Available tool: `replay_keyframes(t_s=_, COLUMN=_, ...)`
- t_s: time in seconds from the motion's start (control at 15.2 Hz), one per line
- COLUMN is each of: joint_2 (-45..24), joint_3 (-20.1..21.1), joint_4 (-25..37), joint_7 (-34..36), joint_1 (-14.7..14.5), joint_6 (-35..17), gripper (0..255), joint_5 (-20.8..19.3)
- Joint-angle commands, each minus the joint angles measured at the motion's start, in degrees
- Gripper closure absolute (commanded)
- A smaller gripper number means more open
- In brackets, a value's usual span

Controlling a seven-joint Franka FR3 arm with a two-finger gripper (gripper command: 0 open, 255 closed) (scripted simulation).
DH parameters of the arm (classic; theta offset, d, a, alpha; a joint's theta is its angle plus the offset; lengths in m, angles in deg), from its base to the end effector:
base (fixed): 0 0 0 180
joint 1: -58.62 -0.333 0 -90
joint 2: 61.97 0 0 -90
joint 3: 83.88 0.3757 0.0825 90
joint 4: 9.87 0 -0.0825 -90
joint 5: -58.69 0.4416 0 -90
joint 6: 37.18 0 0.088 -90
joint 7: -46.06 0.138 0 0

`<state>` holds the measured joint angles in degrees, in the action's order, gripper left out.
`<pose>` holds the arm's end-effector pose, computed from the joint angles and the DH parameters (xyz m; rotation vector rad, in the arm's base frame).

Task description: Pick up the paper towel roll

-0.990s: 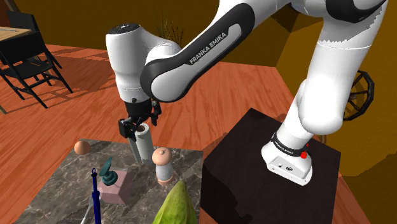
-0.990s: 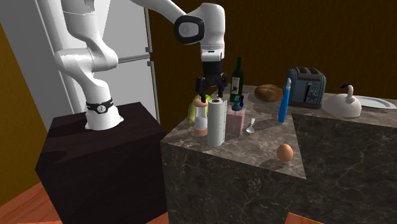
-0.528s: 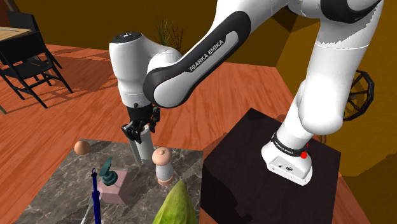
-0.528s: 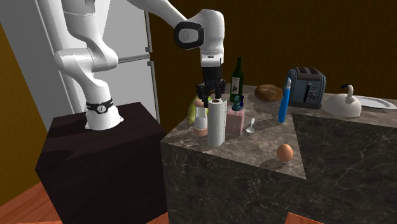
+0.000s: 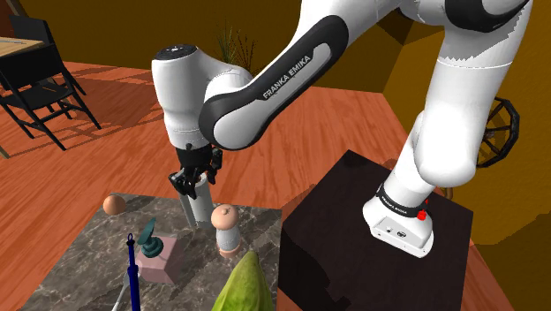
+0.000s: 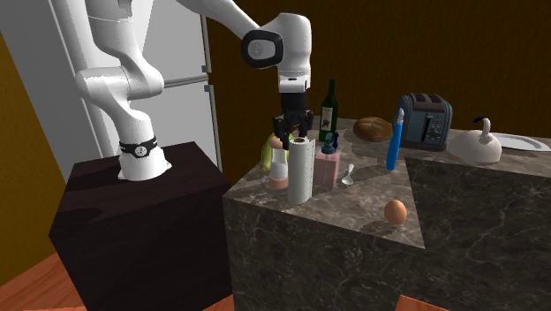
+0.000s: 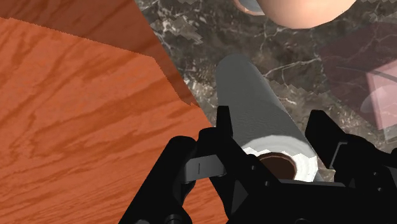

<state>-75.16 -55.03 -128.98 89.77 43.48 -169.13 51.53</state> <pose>0.4656 0.4335 0.3226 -3.1095 -0.1164 -0.0119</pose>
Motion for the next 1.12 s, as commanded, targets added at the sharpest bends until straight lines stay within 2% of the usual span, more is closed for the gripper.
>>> replay_keyframes(t_s=0.0, joint_2=0.4, joint_3=0.1, joint_4=0.3, joint_7=-0.2, joint_1=0.1, joint_6=0.7, gripper=255, joint_5=0.3)
replay_keyframes(t_s=0.92, joint_2=6.1, joint_3=1.1, joint_4=5.0, joint_7=-2.7, joint_1=1.0, joint_6=10.4, gripper=255, joint_5=4.2)
replay_keyframes(t_s=1.06, joint_2=6.2, joint_3=1.1, joint_4=5.1, joint_7=-2.8, joint_1=1.0, joint_6=10.5, gripper=255, joint_5=4.3)
